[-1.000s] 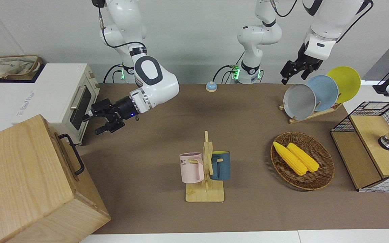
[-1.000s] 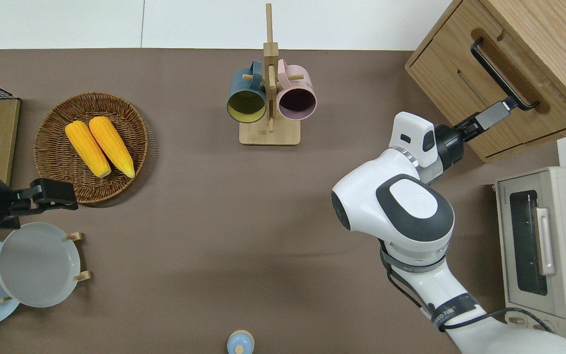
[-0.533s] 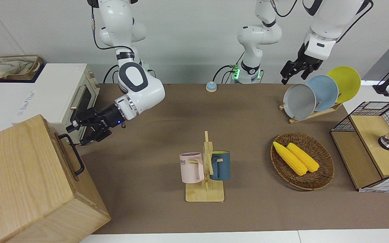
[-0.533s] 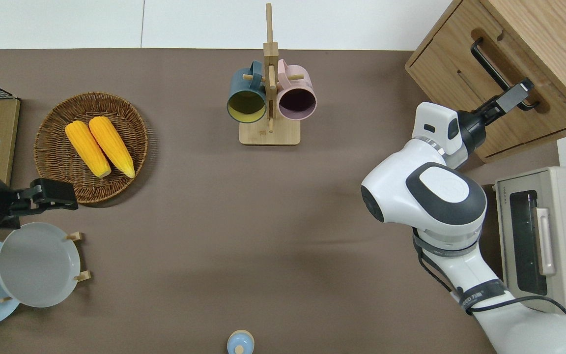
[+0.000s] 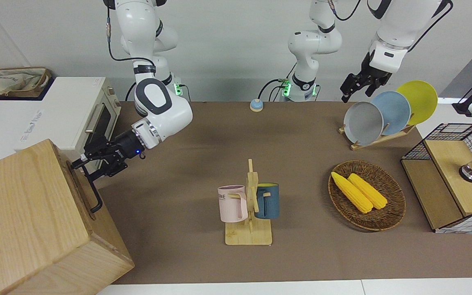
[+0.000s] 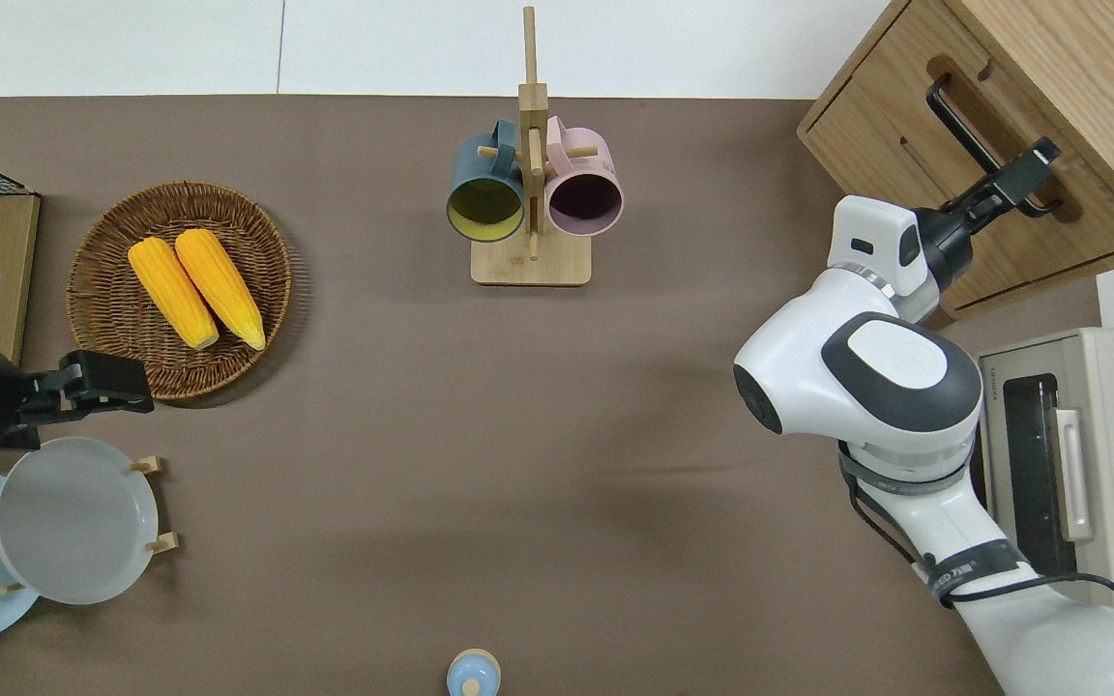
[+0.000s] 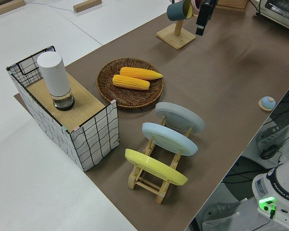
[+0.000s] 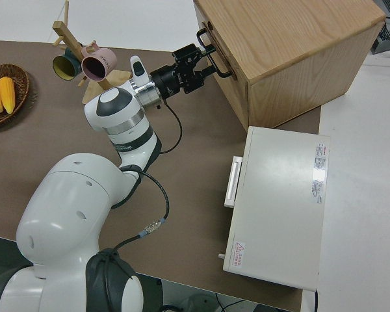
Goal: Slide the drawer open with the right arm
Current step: 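Hook the right gripper onto the black drawer handle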
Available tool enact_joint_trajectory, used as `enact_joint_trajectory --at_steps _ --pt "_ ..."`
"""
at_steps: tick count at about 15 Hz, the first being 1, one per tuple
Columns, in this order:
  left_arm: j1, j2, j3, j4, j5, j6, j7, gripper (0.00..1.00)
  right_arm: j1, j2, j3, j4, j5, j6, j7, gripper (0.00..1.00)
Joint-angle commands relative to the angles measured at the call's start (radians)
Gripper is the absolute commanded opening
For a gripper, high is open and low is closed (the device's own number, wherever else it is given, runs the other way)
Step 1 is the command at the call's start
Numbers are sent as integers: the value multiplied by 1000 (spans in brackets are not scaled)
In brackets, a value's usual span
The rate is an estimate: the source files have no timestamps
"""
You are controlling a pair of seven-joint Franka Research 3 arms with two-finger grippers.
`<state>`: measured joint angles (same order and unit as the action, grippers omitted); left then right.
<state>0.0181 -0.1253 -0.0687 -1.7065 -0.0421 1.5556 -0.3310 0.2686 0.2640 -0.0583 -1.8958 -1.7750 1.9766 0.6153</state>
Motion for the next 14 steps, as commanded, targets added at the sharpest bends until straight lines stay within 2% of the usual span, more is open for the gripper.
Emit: enact_joint_trajectory --at_steps 1,4,7,10,14 --pt "-1 -8 4 4 -1 -17 9 993 -16 14 5 12 -53 37 44 557" --pt "-1 -8 4 4 -1 -15 10 993 -16 14 5 12 -60 44 46 329" --pt "-1 -8 4 4 -1 -17 9 993 -14 14 5 12 -66 44 47 205" --pt "-1 -8 4 4 -1 -15 9 993 -11 14 5 11 -66 45 61 25" --pt "-1 -8 4 4 -1 -15 9 993 0 12 6 9 -63 39 60 0"
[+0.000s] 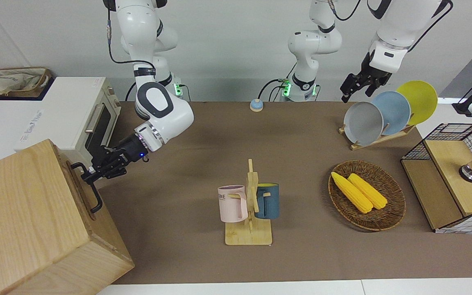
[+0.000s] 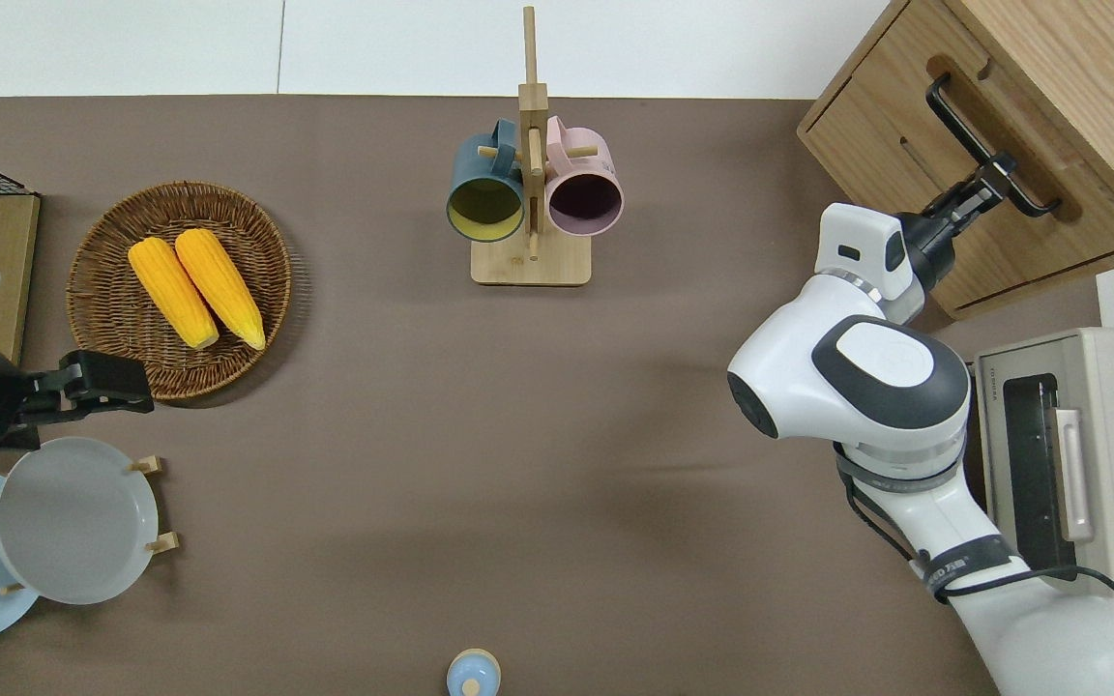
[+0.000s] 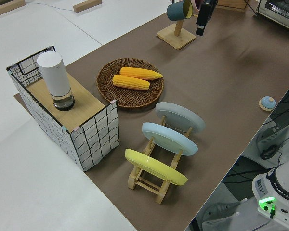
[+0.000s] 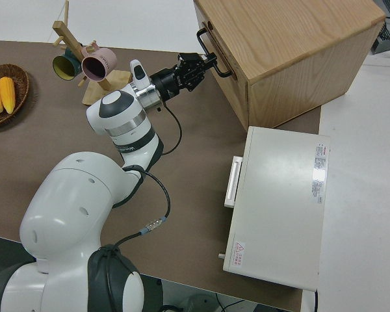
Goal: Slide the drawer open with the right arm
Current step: 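Hook the right gripper onto the black drawer handle, then pull the drawer handle toward the robot with the right gripper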
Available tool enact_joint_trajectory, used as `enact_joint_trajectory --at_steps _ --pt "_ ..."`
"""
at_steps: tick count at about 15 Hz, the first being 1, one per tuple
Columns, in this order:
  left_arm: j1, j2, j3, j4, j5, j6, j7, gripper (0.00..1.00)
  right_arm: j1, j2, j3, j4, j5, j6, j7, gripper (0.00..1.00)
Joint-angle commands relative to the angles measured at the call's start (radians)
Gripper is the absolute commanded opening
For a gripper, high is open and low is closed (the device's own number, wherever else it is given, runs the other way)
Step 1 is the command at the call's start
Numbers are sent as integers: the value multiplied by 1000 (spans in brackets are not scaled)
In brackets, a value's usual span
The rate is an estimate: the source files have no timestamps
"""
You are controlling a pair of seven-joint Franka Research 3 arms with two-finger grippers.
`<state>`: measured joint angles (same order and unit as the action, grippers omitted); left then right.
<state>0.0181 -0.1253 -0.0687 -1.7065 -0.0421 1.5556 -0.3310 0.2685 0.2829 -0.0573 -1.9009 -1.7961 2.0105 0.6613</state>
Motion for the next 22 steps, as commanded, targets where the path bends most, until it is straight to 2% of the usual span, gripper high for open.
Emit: enact_joint_trajectory --at_steps 1,3,5,7,14,20,22 --pt "0 -8 4 4 -1 -17 10 993 4 -8 5 13 -36 -2 14 0" --pt "-1 -8 4 4 -1 -17 10 993 12 -11 20 13 -25 -30 11 0" --pt "-1 -8 4 4 -1 -15 10 993 15 -16 63 11 13 -80 8 0" --pt "0 -8 4 4 -1 -15 10 993 21 -19 92 11 49 -123 1 0" --pt "-1 -8 4 4 -1 -15 9 993 27 -33 287 25 201 -344 -57 0" --pt "-1 -8 4 4 -1 -17 9 993 40 -33 399 57 296 -492 -92 0" --pt "-1 -8 4 4 -1 -15 9 993 49 -33 425 59 308 -521 -98 0"
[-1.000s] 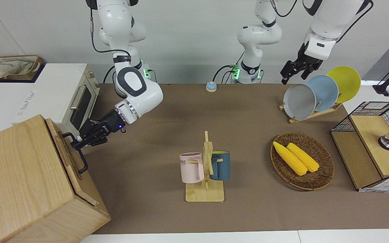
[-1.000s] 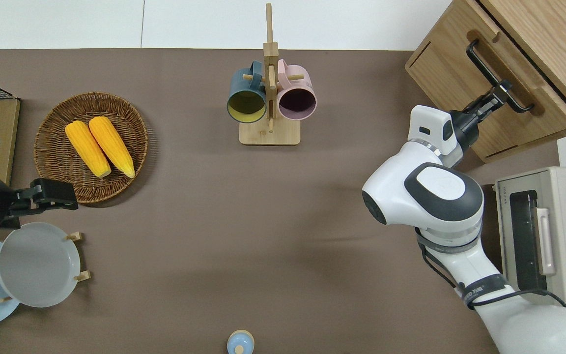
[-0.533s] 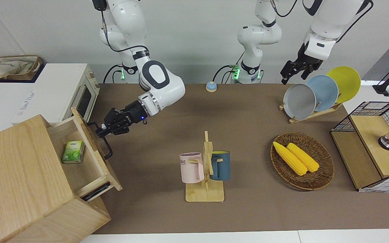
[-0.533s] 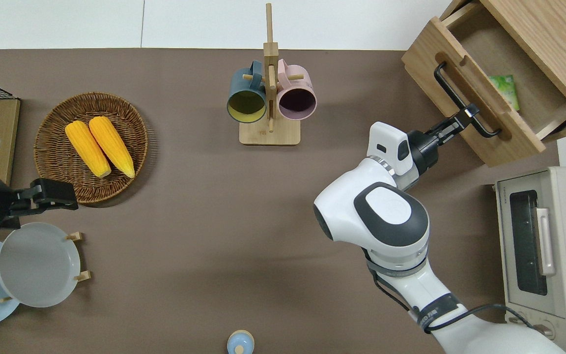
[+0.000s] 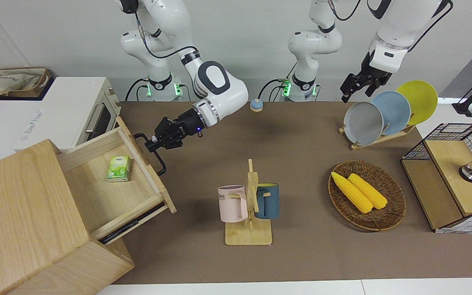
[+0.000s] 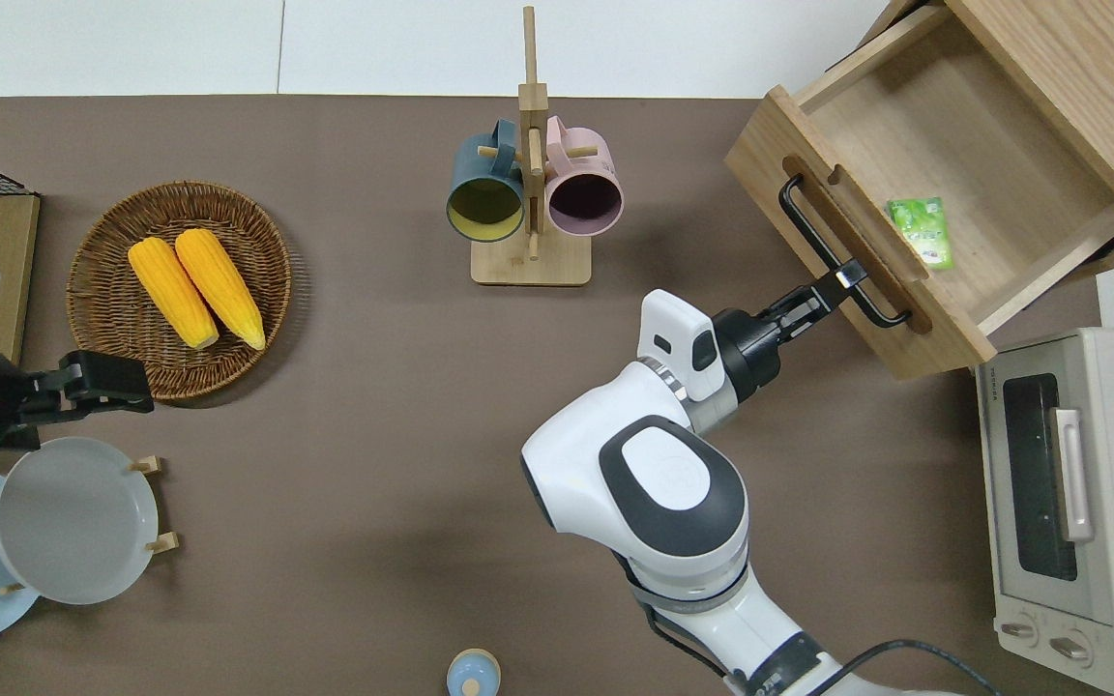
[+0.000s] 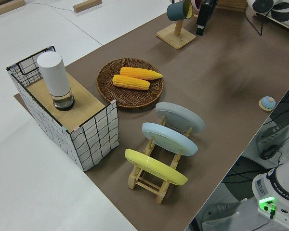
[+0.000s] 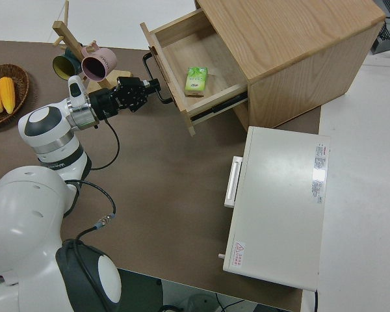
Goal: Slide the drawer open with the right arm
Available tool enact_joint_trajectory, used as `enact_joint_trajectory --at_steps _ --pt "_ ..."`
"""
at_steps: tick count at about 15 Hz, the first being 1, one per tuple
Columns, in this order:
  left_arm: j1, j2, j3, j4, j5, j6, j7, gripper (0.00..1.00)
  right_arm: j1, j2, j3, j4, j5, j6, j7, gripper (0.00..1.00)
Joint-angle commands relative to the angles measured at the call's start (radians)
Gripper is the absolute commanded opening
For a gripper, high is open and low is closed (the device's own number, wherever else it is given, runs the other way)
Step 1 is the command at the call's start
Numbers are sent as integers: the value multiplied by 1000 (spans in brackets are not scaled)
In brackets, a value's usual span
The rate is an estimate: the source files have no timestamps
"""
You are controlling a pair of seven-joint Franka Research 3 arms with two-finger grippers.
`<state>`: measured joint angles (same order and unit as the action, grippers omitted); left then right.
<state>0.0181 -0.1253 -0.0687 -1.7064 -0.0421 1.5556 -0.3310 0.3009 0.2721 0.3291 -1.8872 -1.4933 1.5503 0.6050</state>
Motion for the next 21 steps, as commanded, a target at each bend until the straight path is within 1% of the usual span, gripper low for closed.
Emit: enact_joint_trajectory --at_steps 1,2,3,4,5,7,8,10,13,14,16,17,18,19,21 --pt "0 -8 4 4 -1 -17 10 993 21 -22 48 49 13 -79 -47 0" --pt "-1 -8 4 4 -1 -15 9 993 26 -22 59 59 19 -97 -59 0" --pt "-1 -8 4 4 -1 -17 9 993 26 -22 73 59 22 -113 -68 0" --pt "-1 -8 4 4 -1 -15 9 993 26 -22 96 60 22 -137 -71 0" --pt "-1 -8 4 4 -1 -17 9 993 26 -22 105 60 25 -145 -71 0" --pt "-1 -8 4 4 -1 -15 9 993 26 -24 111 65 47 -151 -71 0" --pt "-1 -8 4 4 -1 -15 9 993 27 -24 128 66 50 -162 -71 0" --pt "-1 -8 4 4 -1 -15 9 993 27 -24 149 66 56 -183 -82 0" --pt "-1 -8 4 4 -1 -15 9 993 27 -24 150 68 64 -184 -82 6" --pt "-1 -8 4 4 -1 -15 9 993 27 -24 151 68 64 -184 -82 52" --pt "0 -8 4 4 -1 -17 9 993 30 -22 151 69 65 -185 -80 275" --pt "-1 -8 4 4 -1 -15 9 993 30 -22 151 69 65 -184 -79 469" --pt "-1 -8 4 4 -1 -15 9 993 30 -22 148 69 64 -182 -79 738" --pt "-1 -8 4 4 -1 -17 9 993 30 -22 145 69 62 -182 -77 970" --pt "-1 -8 4 4 -1 -17 9 993 33 -22 146 69 68 -182 -74 987"
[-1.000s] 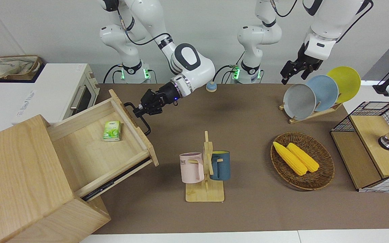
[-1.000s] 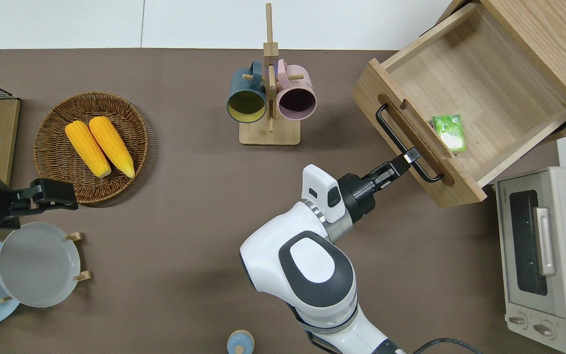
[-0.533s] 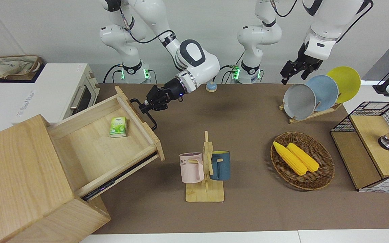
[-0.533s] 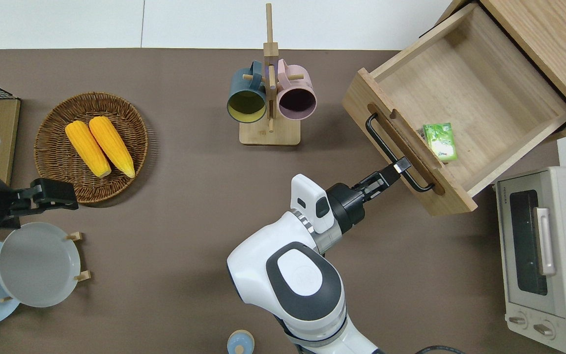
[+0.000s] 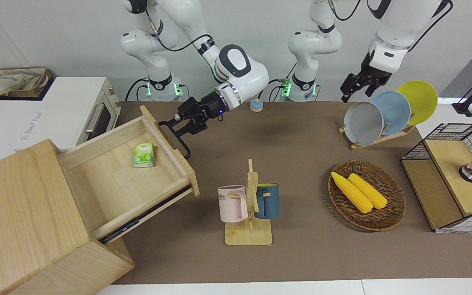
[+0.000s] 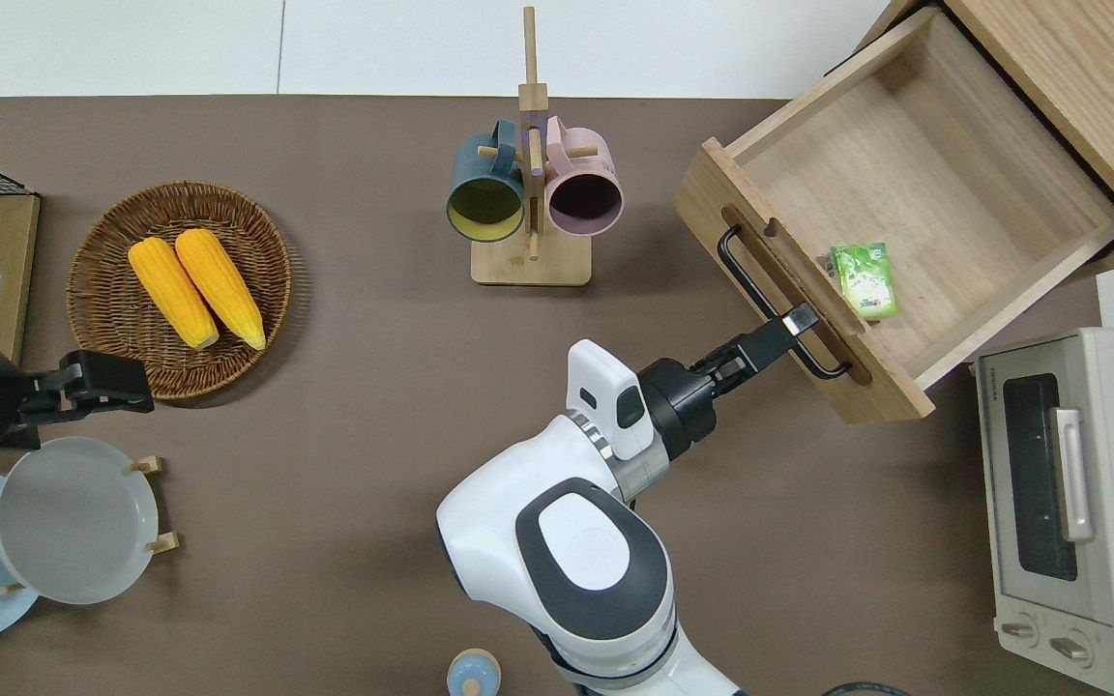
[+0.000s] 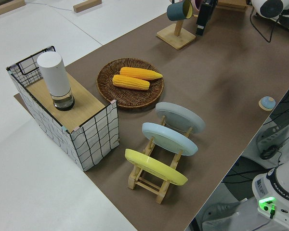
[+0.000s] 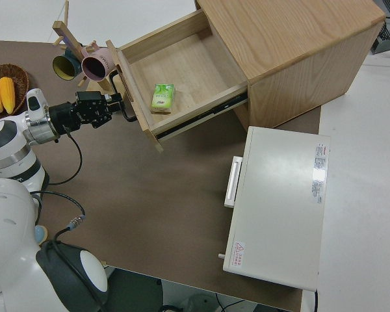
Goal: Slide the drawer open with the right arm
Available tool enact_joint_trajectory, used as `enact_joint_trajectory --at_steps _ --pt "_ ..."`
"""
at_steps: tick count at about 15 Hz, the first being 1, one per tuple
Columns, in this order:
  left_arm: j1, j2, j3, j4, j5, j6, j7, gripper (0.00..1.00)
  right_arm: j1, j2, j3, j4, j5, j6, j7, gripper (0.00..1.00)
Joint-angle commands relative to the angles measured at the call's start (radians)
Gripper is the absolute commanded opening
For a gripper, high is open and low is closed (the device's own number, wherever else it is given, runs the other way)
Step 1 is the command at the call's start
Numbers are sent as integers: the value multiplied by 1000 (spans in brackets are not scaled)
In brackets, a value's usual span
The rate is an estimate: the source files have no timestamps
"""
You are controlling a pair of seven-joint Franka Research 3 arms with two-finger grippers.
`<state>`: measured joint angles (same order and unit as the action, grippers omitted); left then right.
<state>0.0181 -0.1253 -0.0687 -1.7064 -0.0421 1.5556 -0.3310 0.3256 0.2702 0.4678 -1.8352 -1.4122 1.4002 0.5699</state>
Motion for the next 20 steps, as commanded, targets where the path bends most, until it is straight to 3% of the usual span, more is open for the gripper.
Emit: enact_joint_trajectory --at_steps 1,7,9,11,13,15,18,20 --pt "-1 -8 4 4 -1 -15 9 993 21 -22 9 17 -2 -33 -38 987" --pt "-1 -8 4 4 -1 -17 10 993 72 -49 8 17 126 -29 -35 987" --pt "-1 -8 4 4 -1 -15 9 993 60 -81 6 16 191 -9 -33 987" --pt "-1 -8 4 4 -1 -15 10 993 41 -139 -3 17 306 57 -41 987" --pt "-1 -8 4 4 -1 -15 10 993 14 -202 -38 30 466 115 -42 987" --pt "-1 -8 4 4 -1 -15 9 993 -51 -258 -46 34 649 173 -32 987" --pt "-1 -8 4 4 -1 -15 9 993 -140 -318 -50 39 887 217 -27 987" --pt "-1 -8 4 4 -1 -15 10 993 -200 -371 -86 42 1046 227 -39 987"
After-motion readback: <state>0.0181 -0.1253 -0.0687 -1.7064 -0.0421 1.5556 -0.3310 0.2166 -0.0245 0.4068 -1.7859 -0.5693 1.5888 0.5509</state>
